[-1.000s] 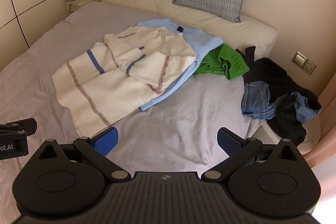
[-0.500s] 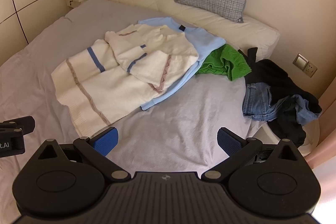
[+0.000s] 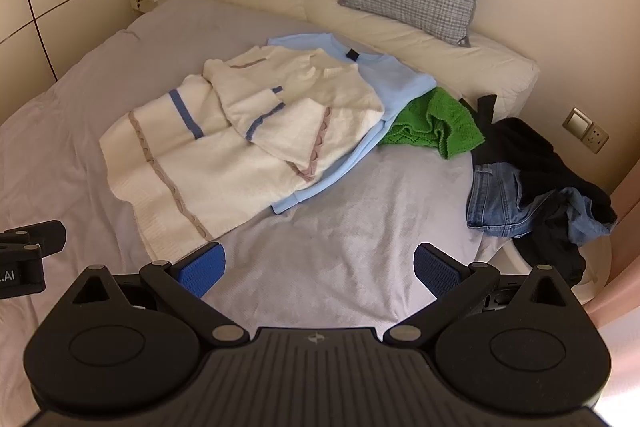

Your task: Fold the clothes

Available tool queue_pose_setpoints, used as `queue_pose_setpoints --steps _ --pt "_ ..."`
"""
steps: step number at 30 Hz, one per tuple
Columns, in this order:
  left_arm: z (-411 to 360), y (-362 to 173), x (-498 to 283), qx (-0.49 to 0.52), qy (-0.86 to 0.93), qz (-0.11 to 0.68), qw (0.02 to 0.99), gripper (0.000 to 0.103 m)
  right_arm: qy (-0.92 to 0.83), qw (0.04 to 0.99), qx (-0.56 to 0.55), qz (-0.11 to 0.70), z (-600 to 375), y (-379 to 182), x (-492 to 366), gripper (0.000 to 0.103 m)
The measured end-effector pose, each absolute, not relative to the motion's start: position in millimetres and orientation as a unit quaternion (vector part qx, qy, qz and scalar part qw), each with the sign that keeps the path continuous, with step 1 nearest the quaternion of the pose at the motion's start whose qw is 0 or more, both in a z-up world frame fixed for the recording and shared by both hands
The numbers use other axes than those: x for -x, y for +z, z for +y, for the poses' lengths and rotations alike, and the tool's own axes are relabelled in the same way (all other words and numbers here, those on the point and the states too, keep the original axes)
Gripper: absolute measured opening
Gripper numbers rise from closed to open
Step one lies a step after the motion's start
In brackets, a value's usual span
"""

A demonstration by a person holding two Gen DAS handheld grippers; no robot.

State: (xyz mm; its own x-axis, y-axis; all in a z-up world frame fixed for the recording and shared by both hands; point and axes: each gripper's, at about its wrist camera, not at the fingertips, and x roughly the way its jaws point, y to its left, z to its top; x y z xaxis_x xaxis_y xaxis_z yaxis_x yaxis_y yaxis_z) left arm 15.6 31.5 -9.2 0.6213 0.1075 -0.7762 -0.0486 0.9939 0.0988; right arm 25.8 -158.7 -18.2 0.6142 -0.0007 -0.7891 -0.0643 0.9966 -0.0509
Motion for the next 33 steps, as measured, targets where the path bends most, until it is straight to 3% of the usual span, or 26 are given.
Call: queue_pose_setpoints --steps 20,33 --pt "20 -25 -34 -0.026 0.054 0.459 0.887 0.103 0.019 0.891 0.030 0.454 -174 -26 -42 0.103" --pt "0 -42 -92 -0.004 0.082 0.484 0.871 0.103 0.048 0.874 0.042 0.482 -194 -49 -107 0.103"
